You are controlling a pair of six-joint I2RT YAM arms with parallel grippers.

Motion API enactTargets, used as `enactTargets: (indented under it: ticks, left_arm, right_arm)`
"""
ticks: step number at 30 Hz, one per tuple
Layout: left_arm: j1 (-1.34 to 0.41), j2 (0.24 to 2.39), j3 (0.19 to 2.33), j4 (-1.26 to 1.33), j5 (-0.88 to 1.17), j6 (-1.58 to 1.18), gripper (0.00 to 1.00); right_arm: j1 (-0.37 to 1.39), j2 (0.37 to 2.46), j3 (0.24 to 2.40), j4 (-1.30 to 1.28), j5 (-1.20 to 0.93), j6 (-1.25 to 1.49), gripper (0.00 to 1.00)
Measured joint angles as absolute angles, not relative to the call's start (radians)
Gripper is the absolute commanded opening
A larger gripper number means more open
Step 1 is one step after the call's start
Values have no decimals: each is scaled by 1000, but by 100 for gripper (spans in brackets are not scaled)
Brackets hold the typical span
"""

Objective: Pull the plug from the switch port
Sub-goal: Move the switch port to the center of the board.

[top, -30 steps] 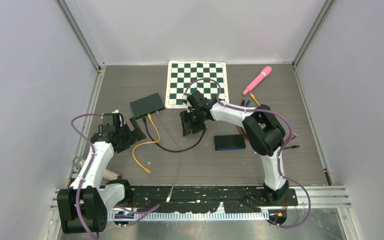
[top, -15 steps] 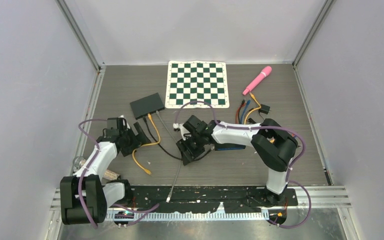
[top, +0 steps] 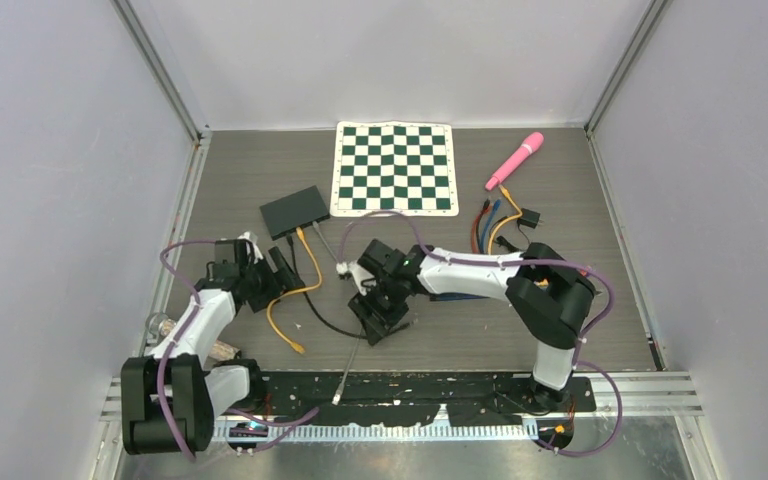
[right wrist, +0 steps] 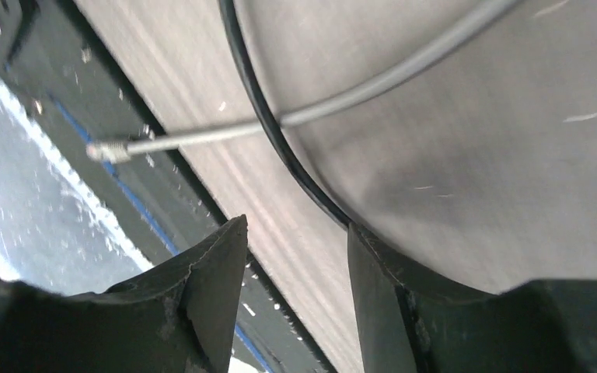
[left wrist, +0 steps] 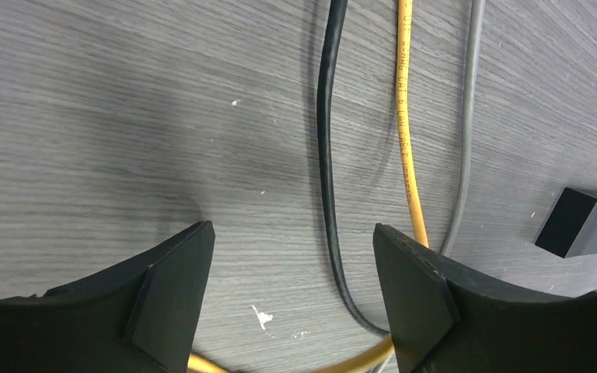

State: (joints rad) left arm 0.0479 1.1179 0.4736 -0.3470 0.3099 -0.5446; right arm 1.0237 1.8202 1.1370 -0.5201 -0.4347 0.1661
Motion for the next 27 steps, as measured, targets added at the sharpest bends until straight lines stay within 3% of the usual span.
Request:
enactTargets:
  ticks: [5,10,18,24,27]
  left_arm:
    - [48,1017,473,-391,242,-538,100]
    - [48,943,481,-437,173,-535,100]
    - [48,907,496,-473,127,-522,100]
    - [48,883,495,-491,112,-514,100]
    - [48,883,496,-492,107,-512,100]
  right_arm:
    - [907,1824,1300,-546,-344,191,58]
    - [810,1958,1566,-514,-308,245,58]
    - [806,2364,2004,-528,-308,314,58]
    - [809,2468,2110,-552,-316,340,55]
    - [810,2468,2111,-553,-316,343,46]
